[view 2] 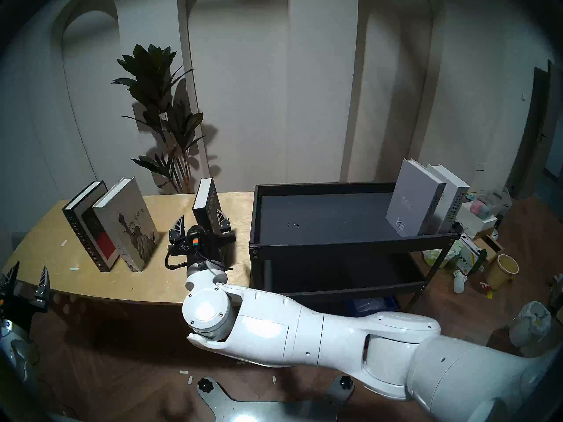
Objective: Move the books from the display table onto the shelf, standing them upright with spines facing out and tallest at one end
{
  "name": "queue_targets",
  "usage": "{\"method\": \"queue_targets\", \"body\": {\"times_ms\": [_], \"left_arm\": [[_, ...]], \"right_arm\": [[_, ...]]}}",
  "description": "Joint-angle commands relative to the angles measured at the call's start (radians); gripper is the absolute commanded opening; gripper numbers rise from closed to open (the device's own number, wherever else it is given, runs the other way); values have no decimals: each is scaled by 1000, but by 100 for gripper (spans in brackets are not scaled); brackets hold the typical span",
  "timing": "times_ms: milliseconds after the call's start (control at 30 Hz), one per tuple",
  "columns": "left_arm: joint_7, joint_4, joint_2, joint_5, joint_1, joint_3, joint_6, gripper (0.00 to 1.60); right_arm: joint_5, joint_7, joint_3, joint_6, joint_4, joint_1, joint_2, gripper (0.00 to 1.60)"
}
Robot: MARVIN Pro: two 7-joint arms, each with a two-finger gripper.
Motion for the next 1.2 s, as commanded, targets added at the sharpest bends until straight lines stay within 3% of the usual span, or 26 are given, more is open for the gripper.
{"method": "queue_targets", "body": {"times_ms": [0,100,633,667,700,733,967,1167], "left_arm": [[-35,35,61,-16,-40,-7,-25,160],[-56,69,83,-29,-62,-2,-30,160],[-127,175,144,-86,-137,19,-53,160],[-140,186,148,-104,-148,22,-59,160],[-140,186,148,-104,-148,22,-59,160],[-149,190,149,-118,-153,21,-62,160],[-215,198,150,-190,-161,9,-85,160],[-239,178,140,-210,-158,13,-86,160]], "right_arm": [[28,-24,26,-102,70,-5,-110,160],[36,-30,33,-136,141,15,-160,160],[37,-19,49,-186,372,130,-288,160],[31,-24,54,-195,421,138,-312,50],[31,-24,54,-195,421,138,-312,50],[27,-26,53,-199,440,142,-315,4],[-32,-83,45,-282,524,130,-326,0],[-81,-138,29,-300,453,138,-285,0]]}}
